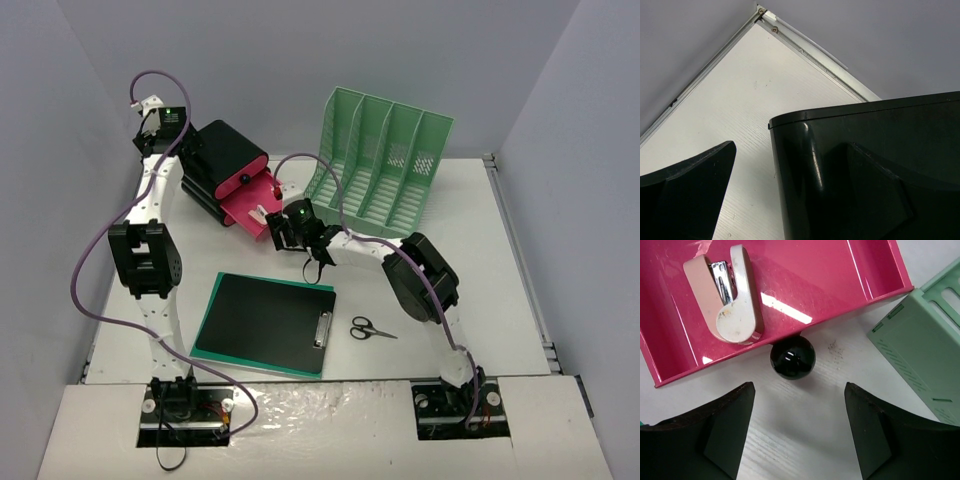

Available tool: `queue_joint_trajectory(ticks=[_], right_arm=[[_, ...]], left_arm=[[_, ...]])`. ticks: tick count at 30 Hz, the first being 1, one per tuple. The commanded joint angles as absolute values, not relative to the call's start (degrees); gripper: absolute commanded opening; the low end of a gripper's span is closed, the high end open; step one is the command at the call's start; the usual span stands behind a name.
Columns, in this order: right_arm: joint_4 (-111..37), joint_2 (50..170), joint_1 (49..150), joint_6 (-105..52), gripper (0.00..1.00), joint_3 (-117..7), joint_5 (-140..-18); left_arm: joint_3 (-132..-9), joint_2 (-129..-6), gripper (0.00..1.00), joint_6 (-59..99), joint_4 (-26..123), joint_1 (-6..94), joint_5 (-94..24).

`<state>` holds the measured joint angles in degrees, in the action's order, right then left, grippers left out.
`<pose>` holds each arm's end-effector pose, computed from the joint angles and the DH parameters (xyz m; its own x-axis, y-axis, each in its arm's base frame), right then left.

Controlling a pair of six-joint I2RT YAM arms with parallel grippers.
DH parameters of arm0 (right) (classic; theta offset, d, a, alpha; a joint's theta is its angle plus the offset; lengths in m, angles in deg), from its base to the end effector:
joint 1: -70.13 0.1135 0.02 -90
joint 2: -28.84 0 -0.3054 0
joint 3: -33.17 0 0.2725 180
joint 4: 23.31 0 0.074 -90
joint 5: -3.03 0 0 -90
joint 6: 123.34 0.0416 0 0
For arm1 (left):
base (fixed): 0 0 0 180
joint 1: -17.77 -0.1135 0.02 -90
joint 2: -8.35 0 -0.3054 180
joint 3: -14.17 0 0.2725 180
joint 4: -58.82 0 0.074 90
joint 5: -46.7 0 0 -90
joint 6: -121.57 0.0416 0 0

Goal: Organize the desk

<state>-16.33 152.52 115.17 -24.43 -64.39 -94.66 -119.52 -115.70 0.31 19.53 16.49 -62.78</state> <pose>0.3876 0.3802 0.2099 -0.3237 -0.1069 -0.9401 -0.5686 0.8161 0.1030 0.5576 0.0263 0.3562 -0.2615 -0.4952 -0.8285 -0.5223 0.7944 -0.3100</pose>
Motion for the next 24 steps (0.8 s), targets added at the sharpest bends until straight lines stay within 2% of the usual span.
queue_joint_trajectory(ticks=[1, 24], right_arm=[[-7.28, 155.05, 114.81, -25.25, 0.69, -68.47, -95.9], [-12.94, 171.4, 113.47, -26.46, 0.74, -100.42, -92.03]], left_arm=[[-119.39, -116.75, 0.9, 3.68, 9.31, 15.57, -62.55], [-118.81, -118.06, 0.9, 4.28, 9.36, 16.28, -63.18]])
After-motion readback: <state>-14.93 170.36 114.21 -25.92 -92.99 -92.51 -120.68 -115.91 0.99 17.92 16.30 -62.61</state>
